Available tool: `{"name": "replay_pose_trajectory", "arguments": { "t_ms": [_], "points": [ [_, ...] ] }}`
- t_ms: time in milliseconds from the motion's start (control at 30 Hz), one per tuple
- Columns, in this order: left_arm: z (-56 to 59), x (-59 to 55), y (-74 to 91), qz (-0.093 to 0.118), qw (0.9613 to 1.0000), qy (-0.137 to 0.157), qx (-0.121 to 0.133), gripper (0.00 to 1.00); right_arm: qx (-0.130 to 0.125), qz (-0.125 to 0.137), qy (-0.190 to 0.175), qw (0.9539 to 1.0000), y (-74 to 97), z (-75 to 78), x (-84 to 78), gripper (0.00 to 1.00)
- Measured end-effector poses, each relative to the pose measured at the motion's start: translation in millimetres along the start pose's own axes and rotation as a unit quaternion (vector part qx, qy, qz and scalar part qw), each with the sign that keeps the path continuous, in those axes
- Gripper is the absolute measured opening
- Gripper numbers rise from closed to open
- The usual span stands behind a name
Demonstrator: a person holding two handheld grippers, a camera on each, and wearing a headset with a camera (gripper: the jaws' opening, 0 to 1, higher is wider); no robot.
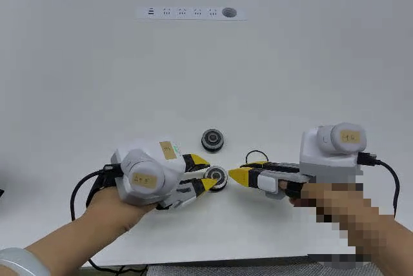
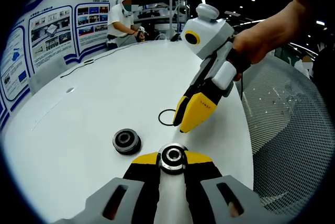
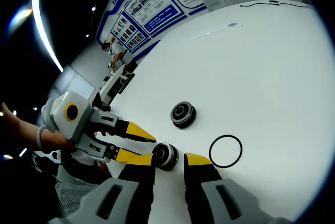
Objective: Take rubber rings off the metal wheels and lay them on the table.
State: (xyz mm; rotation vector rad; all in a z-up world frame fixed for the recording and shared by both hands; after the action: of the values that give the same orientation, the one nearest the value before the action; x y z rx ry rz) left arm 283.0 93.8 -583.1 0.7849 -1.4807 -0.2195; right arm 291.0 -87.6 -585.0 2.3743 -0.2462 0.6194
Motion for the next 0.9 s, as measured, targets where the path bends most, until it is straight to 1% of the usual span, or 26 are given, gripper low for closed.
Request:
{"name": "replay_pose_trajectory", "arguments": {
  "t_ms": [267,367,467,700,900],
  "points": [
    [-1.2,1.6,-4.9,-0.006,1.0000,-0.005,-0.005,0.17,-0.001,0.001,-0.003,1.0000,1.5,2.4,-0.9,0.22],
    [-1.7,0.5,-7.1,-0.016,0.9998,-0.009,-0.008,0.16,0.000,0.000,-0.004,1.0000,1.3,2.2,-1.1,0.22],
    [-1.5,-0.6,-8.6,-0.019,0.9997,-0.011,-0.012,0.15,0.001,0.001,-0.006,1.0000,0.7,2.2,-1.5,0.22],
    [-0.9,0.8,-9.5,-0.020,0.9994,-0.020,-0.019,0.13,0.001,0.001,-0.007,1.0000,-0.3,1.6,-2.0,0.22],
    [-1.4,0.1,-9.8,-0.023,0.9992,-0.023,-0.022,0.13,0.004,-0.003,-0.009,0.9999,-3.5,1.7,-2.8,0.22]
  ]
}}
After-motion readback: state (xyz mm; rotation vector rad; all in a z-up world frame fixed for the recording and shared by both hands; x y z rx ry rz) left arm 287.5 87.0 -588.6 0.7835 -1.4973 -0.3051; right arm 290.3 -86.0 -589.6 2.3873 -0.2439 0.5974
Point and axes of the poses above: the centre of the closed fingertips' face, and the gripper's own axes: y roughly backward along the fingers, z roughly to its right, x roughly out of its top, the point moved 10 cm from there along y, roughly backward along the fingers, and after that the axes turned 8 degrees about -y, right-handed, at the moved point
